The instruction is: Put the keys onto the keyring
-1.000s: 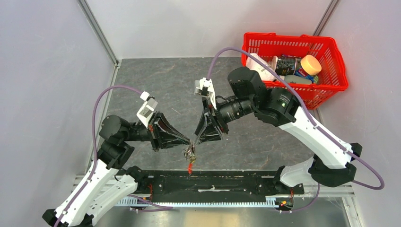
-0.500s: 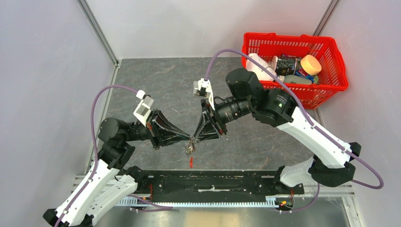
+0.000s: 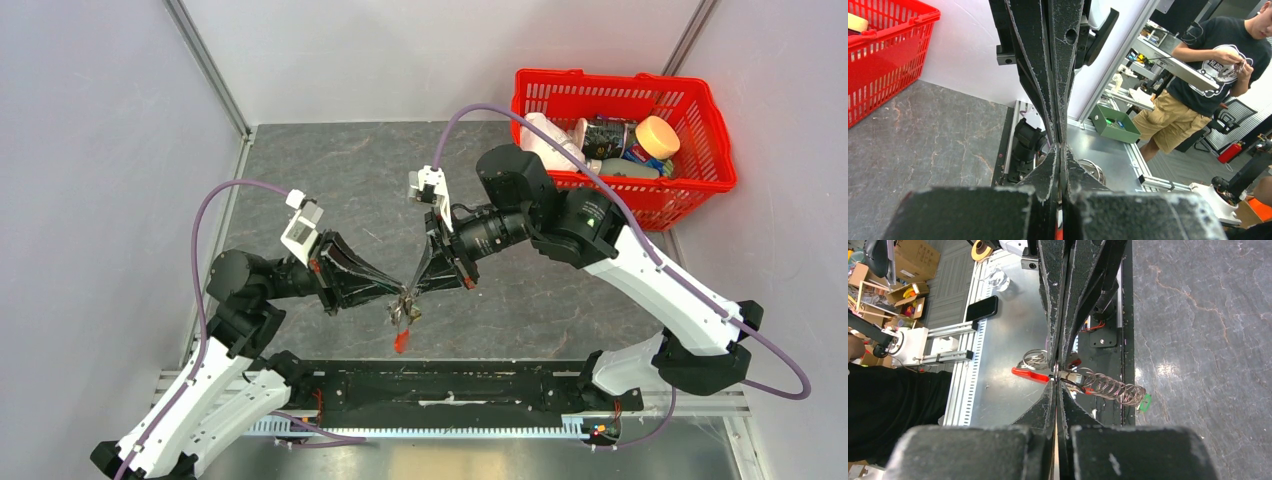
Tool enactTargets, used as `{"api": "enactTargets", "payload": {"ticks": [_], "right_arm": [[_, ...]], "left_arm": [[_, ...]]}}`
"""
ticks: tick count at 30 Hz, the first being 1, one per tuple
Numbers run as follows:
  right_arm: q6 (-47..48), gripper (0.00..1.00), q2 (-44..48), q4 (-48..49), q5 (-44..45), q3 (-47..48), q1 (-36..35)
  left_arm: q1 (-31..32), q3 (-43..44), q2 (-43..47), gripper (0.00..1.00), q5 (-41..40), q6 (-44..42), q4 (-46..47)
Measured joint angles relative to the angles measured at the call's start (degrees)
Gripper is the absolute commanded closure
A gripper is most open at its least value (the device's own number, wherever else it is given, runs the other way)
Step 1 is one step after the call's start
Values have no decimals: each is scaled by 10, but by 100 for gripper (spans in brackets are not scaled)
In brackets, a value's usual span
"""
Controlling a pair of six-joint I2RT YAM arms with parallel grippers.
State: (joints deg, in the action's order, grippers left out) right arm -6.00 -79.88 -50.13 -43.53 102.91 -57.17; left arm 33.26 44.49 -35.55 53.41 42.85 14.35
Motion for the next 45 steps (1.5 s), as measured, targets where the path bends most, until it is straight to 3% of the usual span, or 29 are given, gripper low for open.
{"api": "enactTargets", "payload": {"ticks": [30,38,45], "right_arm": [[-54,100,58,111,33,-88,-9],[-61,73,65,111,48,-88,-12],[-57,63,96,111,92,-83,-12]], "left_arm": [[2,-26,14,98,-100,40,90],[2,-31,15,98,-109,58,127],[2,-37,16,98,-109,70,145]]}}
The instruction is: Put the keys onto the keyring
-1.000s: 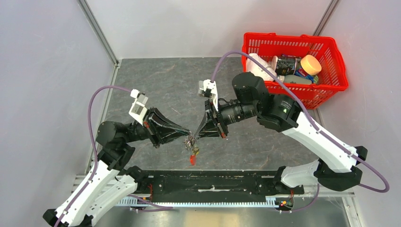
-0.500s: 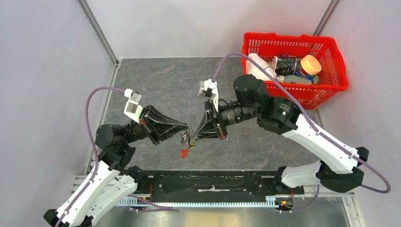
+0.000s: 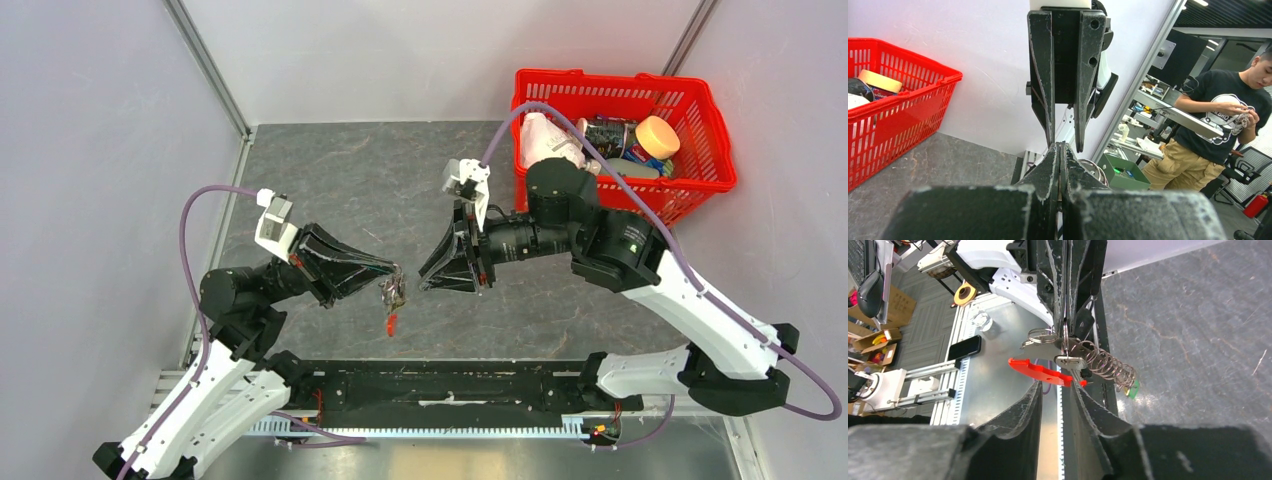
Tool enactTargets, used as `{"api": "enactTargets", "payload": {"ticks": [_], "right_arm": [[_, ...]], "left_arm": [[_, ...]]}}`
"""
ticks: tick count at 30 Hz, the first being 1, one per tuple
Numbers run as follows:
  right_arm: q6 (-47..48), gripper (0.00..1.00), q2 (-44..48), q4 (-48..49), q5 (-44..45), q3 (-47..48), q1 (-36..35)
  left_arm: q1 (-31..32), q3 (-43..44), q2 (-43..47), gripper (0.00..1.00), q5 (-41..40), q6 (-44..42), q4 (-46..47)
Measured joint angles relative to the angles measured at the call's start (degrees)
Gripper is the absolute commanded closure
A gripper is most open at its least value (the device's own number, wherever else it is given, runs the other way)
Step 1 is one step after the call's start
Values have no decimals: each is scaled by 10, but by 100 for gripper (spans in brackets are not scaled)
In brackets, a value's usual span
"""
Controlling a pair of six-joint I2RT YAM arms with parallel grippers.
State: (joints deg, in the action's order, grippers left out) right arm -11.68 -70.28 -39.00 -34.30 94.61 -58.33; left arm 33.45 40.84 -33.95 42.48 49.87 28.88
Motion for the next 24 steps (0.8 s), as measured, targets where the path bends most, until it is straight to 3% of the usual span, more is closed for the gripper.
{"api": "enactTargets", "payload": {"ticks": [5,24], "right_arm": [[-1,58,0,16,8,8,0],[-42,60,-14,93,10,-5,0]], "left_arm": [[0,0,0,98,0,5,8],[0,0,0,98,-4,7,18]]}}
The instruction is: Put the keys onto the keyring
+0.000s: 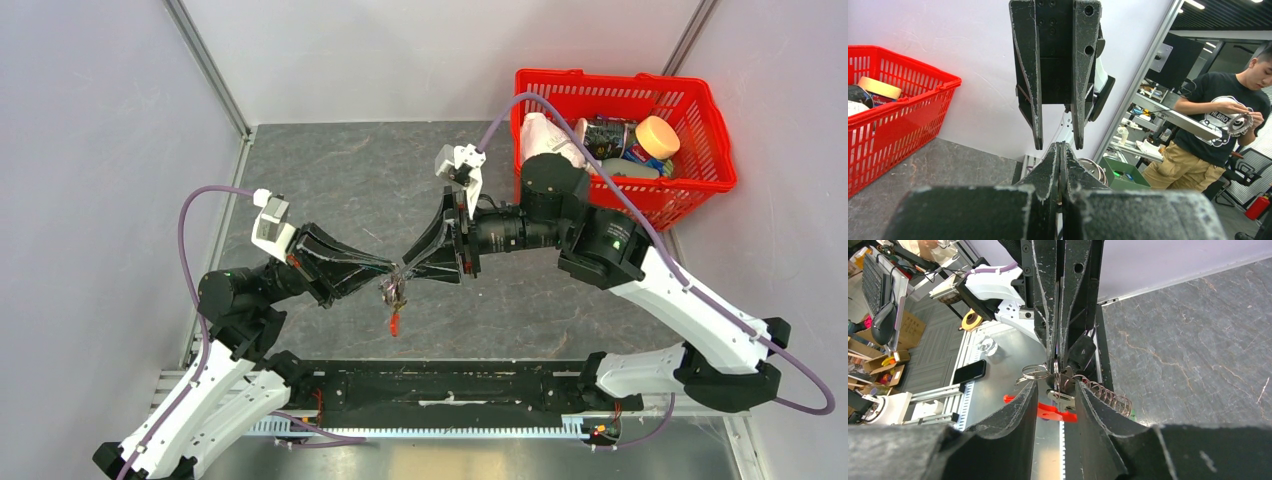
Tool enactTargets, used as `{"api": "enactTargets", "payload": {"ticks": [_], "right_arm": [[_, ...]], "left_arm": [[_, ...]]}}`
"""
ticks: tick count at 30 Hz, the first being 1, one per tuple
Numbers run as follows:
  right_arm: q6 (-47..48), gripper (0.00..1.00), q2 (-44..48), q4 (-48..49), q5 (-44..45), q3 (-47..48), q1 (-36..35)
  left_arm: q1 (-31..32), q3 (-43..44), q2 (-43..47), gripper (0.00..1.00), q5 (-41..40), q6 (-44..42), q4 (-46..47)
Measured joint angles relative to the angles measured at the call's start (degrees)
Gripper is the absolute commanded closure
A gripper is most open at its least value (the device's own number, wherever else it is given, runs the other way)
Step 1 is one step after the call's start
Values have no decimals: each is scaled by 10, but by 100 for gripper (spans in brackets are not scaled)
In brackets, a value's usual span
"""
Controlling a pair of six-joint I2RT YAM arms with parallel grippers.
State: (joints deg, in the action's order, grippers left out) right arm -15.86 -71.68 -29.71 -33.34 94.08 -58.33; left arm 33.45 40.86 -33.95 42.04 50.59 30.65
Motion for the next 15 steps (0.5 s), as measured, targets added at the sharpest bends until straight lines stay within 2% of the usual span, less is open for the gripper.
{"api": "enactTargets", "payload": {"ticks": [11,15], "right_arm": [[-16,61,-5,22,-3,-20,0],[-22,67,-5,33,-4,-26,0]], "left_arm": [[0,0,0,98,-2,3,12],[0,0,0,98,-3,4,13]]}}
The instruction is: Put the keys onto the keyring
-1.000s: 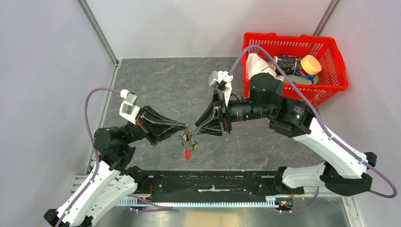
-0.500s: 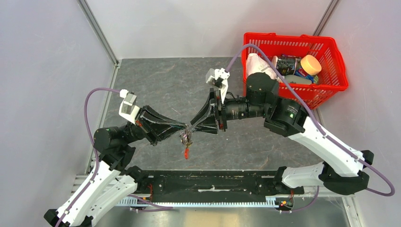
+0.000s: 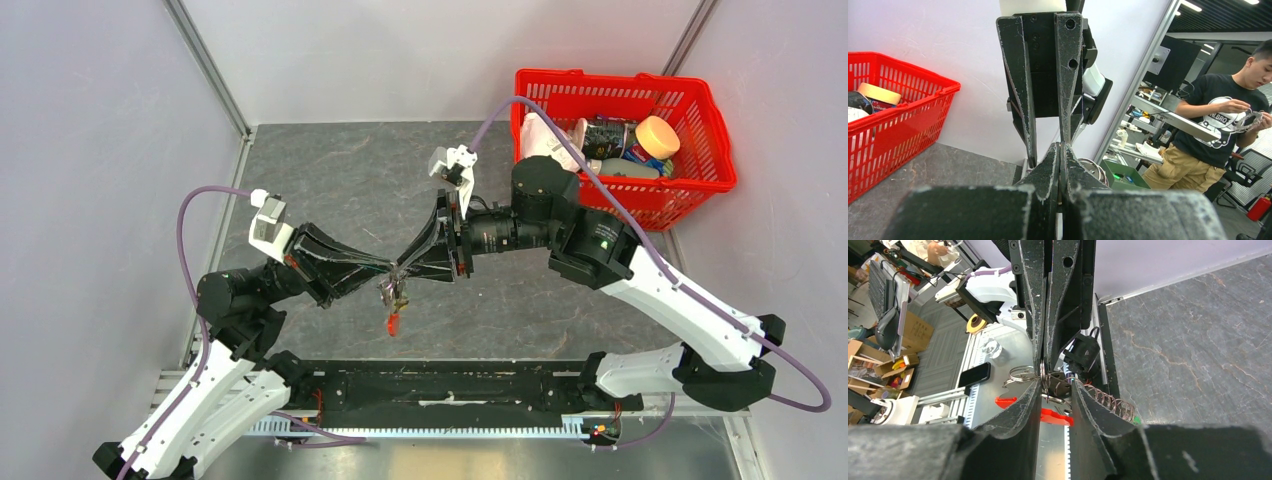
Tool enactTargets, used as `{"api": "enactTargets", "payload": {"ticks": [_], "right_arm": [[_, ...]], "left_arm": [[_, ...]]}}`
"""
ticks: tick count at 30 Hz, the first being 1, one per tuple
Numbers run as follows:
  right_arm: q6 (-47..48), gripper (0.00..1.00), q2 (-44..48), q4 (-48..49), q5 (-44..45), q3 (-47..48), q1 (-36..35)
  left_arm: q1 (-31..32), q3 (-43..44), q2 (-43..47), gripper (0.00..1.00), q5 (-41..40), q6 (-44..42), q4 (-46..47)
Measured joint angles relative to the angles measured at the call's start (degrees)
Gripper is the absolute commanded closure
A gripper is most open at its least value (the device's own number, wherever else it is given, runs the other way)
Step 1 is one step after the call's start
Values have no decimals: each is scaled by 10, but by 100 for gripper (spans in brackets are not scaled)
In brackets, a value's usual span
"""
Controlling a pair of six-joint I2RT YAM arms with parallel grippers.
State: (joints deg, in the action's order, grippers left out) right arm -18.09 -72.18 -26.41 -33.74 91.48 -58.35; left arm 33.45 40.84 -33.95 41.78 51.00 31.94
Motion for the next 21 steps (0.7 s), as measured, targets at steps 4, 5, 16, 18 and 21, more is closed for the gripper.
{"api": "enactTargets", "payload": {"ticks": [4,5,16,18,21], "right_arm": [[-6,72,0,8,-3,-1,0],[-8,73,-1,10,-4,-1,0],[-17,87,-9,25,-18,-1,0],[-19,100,-9,26,-21,-2,0],[-17,100,-9,29,-25,-2,0]], "left_arm": [[0,0,-1,98,-2,1,3],[0,0,-1,98,-3,1,4],[0,0,-1,98,-12,2,12],[0,0,-1,98,-13,2,12],[0,0,-2,98,-15,2,12]]}}
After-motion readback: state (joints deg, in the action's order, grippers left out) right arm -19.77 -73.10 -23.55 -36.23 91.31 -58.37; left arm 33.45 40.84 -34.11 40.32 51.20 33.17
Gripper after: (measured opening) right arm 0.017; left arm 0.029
